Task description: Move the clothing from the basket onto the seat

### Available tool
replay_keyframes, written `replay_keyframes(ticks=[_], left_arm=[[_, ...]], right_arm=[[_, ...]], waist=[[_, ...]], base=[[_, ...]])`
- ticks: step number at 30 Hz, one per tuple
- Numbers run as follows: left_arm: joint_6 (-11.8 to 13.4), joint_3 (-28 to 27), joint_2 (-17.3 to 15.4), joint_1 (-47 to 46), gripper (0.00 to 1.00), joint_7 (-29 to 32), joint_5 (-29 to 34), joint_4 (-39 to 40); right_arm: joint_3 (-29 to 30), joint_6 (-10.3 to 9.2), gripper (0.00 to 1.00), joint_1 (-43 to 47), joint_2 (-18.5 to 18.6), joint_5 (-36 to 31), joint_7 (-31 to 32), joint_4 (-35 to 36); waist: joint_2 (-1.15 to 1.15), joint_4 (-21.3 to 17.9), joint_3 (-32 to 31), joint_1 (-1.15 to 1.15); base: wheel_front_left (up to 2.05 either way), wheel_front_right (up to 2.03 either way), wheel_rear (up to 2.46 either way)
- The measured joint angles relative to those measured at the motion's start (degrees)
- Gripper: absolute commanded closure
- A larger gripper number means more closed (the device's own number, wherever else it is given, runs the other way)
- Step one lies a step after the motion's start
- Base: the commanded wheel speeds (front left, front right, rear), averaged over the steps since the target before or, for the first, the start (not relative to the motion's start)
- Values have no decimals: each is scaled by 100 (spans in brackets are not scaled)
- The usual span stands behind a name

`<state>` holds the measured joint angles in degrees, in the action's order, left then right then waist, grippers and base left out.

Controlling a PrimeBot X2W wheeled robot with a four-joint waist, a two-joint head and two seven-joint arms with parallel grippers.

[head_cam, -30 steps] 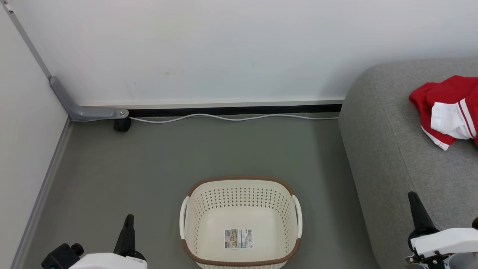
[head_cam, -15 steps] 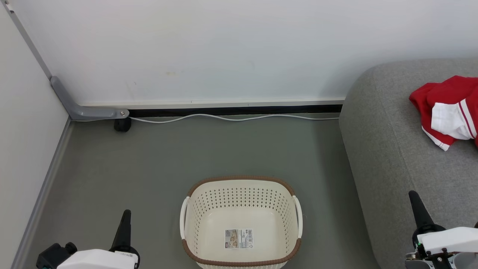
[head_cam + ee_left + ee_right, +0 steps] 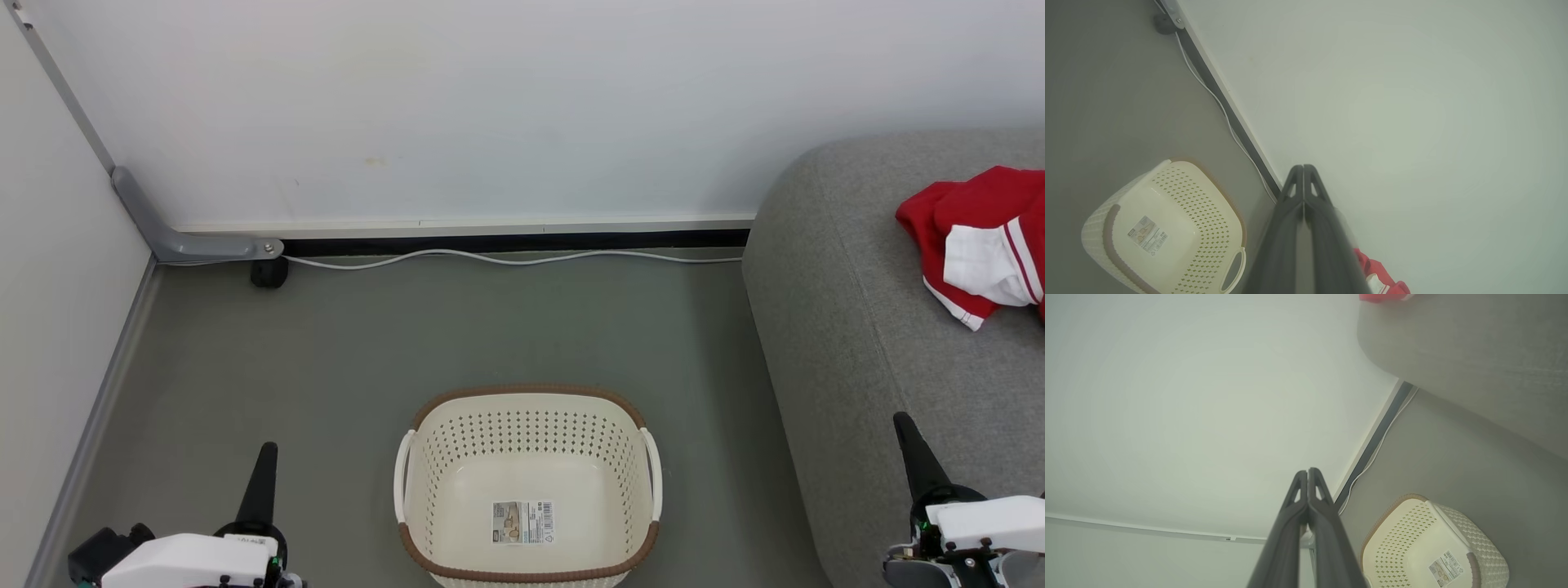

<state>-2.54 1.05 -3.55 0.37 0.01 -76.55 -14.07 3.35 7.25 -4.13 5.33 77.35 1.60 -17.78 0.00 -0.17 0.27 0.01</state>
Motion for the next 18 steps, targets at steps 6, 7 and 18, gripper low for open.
replay_keyframes(ticks=[6, 7, 18], left_arm=[[-101, -66, 2, -111, 100, 109, -359, -22], [-104, -80, 2, -113, 100, 114, -441, -25], [-257, -220, 4, -226, 100, 300, -1083, -75]], right_arm=[[82, 0, 100, 0, -53, 309, 91, 27], [107, -1, 100, 0, -68, 364, 100, 33], [268, -1, 100, -1, -190, 929, 274, 99]], waist=[[0, 4, -2, 0], [0, 4, -2, 0], [0, 11, -6, 0]], base=[[0, 0, 0], [0, 0, 0], [0, 0, 0]])
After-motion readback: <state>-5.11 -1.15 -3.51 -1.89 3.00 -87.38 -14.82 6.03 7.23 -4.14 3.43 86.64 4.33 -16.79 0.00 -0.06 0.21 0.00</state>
